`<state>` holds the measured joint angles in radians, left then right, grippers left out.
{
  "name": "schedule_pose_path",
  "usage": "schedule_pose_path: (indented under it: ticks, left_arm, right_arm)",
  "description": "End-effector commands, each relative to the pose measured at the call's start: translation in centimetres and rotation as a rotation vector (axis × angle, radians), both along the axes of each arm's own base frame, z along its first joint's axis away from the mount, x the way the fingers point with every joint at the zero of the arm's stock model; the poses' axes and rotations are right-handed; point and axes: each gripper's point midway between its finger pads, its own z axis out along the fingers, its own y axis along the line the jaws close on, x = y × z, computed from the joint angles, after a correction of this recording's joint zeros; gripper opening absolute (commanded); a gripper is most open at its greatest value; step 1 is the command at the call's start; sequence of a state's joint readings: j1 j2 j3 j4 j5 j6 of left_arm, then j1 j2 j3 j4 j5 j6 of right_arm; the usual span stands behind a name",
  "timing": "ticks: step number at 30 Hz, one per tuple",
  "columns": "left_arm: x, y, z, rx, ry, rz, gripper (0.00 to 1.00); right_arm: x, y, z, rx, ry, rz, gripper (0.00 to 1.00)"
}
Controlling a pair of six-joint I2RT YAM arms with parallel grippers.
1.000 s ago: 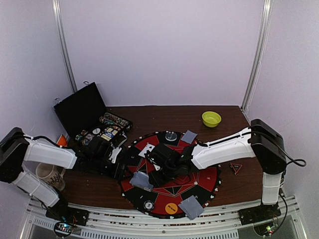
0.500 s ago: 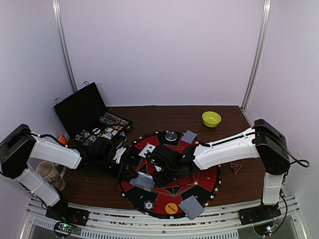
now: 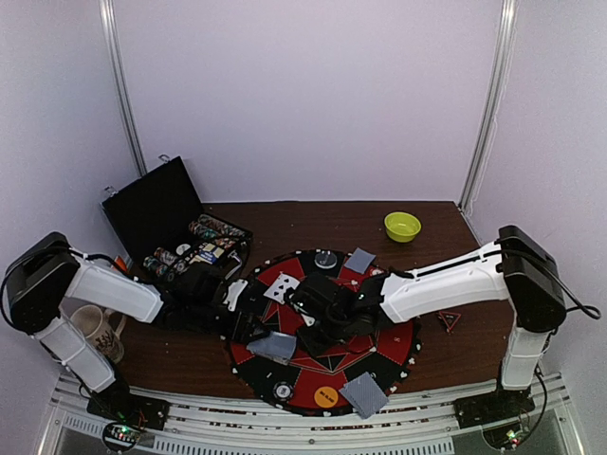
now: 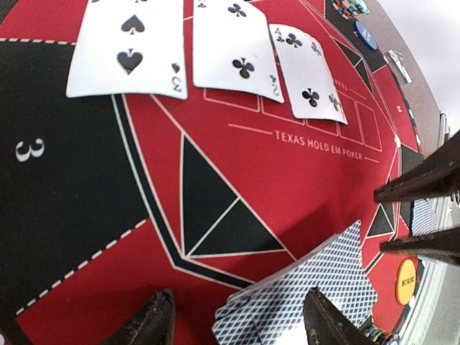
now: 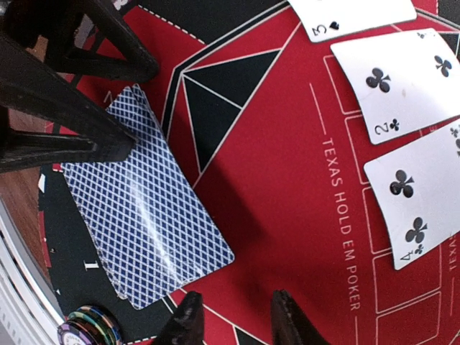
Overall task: Distribute texas hold em gaming equipment
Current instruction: Pick up the poker card from the face-down deck piles.
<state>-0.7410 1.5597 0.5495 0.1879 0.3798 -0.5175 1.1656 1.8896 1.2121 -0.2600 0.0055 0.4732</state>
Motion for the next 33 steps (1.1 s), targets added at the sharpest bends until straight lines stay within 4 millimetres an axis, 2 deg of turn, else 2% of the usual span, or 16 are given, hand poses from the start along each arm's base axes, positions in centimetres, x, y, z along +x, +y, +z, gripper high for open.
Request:
schedule_pose_path:
  ticks: [1,5,9,15,20,26,30,33]
  left_arm:
    - [-3.1,1.5,-4.4,0.138,0.118,-0.03,0.64]
    - [-3.3,1.4,-4.6,0.142,0.117,-0.034,0.64]
    - [-3.3,1.7,-4.7,0.149,0.117,-0.03,0.64]
    - [-3.4,1.6,-4.8,0.149,0.12,-0.034,0.62]
    - [-3.4,1.6,-4.6,0.147,0.114,-0.039,0.62]
    - [-3.6,1.8,-4.8,0.154,0.116,-0.041,0.62]
    - [-3.4,1.7,-4.4,0.16,0.104,-0.052,0.62]
    - [-3.0,1.2,-3.5,0.148,0.082,-0.061,0.63]
  right_arm:
    - [0.5,0.5,2.7,0.102,-0.052,-0.018,0.41]
    - [0.8,0.8,1.0,0.097,-0.028,-0.052,0.44]
    - [0.5,1.8,-0.7,0.095,0.021,-0.055,0.42]
    - [0.8,2.5,-1.1,0.131,0.02,-0.066,0.38]
    - [0.4,2.0,-2.4,0.107,0.044,-0.063,0.24]
    - [0.7,1.5,-1.8,0.083,0.017,-0.061,0.07]
    - [1.0,0.3,-1.4,0.018,-0.014,-0.067,0.0]
    - [1.2,-0.8,-1.0,-0.03,-0.04,-0.068,0.0]
